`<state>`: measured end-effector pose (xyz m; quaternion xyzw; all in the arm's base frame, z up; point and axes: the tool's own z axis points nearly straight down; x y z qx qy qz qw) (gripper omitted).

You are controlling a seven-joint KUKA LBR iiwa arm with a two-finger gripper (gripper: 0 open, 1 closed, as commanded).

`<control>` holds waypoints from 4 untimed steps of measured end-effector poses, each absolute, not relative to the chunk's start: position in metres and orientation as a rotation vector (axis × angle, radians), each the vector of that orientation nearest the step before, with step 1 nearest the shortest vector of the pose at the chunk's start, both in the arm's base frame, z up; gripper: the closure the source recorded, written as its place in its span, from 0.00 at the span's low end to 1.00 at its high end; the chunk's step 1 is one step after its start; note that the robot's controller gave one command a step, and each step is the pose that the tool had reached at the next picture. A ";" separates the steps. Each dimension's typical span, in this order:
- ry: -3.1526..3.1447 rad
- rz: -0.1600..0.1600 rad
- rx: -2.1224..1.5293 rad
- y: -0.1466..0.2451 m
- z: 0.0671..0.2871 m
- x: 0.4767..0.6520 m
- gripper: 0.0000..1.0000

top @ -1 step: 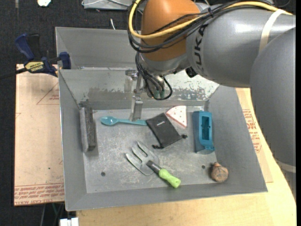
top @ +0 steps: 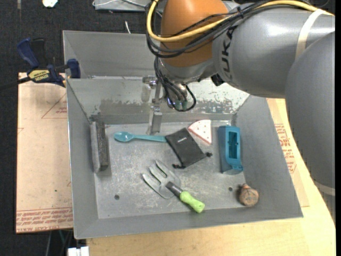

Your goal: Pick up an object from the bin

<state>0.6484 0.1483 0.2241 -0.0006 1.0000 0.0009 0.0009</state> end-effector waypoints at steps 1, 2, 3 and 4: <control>3.133 0.003 -0.184 0.102 0.165 0.636 0.00; 3.118 0.006 -0.288 0.035 0.134 0.617 0.00; 3.133 0.009 -0.153 0.019 0.135 0.612 0.00; 3.066 0.002 -0.635 -0.002 0.098 0.631 0.00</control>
Offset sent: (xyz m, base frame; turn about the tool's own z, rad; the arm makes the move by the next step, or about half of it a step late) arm -0.0343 -0.1181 -0.0936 -0.1863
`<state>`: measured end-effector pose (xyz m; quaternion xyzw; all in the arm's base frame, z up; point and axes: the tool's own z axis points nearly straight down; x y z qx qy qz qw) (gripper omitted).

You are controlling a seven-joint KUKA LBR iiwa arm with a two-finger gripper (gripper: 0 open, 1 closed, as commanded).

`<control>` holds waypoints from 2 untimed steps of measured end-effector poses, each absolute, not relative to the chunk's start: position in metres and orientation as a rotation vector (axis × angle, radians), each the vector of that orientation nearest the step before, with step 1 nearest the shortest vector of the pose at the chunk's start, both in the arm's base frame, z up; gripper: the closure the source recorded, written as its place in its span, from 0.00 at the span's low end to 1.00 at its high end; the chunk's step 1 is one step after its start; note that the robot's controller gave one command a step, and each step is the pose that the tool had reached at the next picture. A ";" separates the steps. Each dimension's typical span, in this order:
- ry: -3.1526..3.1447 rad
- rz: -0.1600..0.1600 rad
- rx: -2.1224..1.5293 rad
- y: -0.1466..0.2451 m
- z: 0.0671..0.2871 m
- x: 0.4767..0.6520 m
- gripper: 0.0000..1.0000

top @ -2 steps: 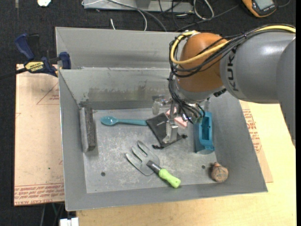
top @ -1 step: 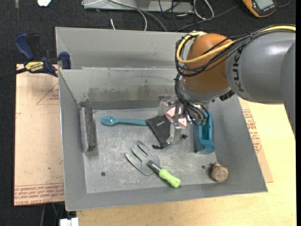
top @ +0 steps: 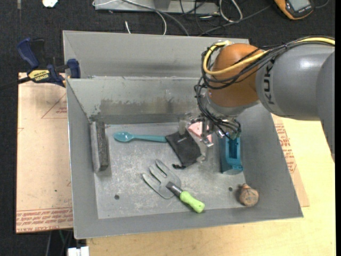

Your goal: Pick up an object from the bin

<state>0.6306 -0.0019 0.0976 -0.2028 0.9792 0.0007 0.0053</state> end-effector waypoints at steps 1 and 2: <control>2.980 0.001 -0.966 -0.002 0.081 0.630 0.00; 3.021 0.003 -0.818 -0.014 0.072 0.629 1.00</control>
Offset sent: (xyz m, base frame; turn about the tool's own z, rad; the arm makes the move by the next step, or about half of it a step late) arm -0.0030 -0.0136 -0.0276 -0.1220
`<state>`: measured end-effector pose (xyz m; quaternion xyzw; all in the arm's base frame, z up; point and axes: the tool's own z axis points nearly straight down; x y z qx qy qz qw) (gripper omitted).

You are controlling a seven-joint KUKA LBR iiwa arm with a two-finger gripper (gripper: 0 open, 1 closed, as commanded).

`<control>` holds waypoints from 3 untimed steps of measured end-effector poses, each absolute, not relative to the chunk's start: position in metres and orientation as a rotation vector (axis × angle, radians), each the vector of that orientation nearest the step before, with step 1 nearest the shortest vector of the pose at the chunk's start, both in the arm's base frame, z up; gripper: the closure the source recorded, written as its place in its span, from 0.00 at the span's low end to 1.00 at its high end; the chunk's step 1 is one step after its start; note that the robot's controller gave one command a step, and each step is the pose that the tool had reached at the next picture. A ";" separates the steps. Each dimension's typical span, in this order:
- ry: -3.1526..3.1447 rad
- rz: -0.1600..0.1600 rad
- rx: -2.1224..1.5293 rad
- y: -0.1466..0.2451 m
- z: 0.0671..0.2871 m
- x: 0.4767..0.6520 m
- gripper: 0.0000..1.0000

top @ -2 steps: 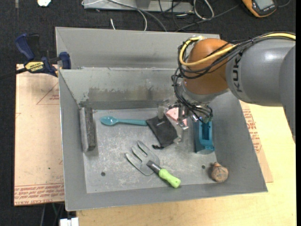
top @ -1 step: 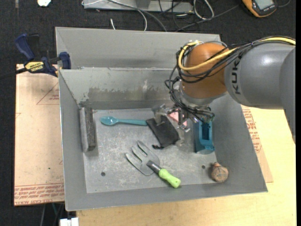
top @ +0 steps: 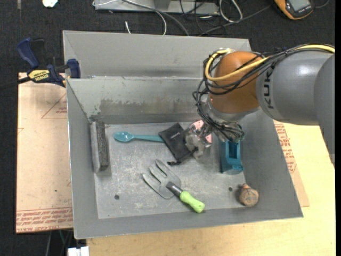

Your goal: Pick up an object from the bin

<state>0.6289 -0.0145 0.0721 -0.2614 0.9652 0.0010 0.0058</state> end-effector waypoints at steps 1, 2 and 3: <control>3.021 0.004 -0.817 -0.015 0.072 0.629 1.00; 3.002 0.006 -0.896 -0.012 0.131 0.624 1.00; 2.869 -0.007 -1.218 -0.025 0.145 0.638 1.00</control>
Offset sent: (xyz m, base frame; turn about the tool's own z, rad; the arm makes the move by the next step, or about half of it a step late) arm -0.0078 0.0065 0.1752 -0.1474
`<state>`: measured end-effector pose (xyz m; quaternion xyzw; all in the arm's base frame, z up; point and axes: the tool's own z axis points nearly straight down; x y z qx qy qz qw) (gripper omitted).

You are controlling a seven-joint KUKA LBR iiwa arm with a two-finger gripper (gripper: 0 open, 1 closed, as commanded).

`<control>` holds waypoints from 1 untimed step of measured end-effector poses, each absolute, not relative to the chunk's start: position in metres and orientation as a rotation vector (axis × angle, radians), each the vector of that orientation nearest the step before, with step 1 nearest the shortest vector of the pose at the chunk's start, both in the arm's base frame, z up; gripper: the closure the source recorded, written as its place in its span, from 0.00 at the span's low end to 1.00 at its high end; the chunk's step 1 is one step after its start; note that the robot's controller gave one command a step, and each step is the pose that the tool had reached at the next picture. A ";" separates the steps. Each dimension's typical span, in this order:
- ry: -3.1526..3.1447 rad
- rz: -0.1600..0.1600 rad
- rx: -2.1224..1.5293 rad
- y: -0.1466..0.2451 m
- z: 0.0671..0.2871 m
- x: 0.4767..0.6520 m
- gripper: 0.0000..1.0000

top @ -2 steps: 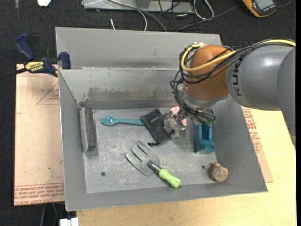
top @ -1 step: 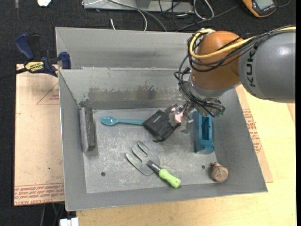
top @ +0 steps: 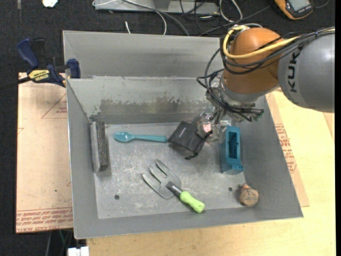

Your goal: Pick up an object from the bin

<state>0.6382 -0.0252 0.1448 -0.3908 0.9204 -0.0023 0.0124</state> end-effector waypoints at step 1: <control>2.768 -0.011 -1.446 -0.020 0.109 0.639 1.00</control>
Offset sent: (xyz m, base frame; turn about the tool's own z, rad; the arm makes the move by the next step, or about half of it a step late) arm -0.0179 0.0070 -0.0460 -0.2396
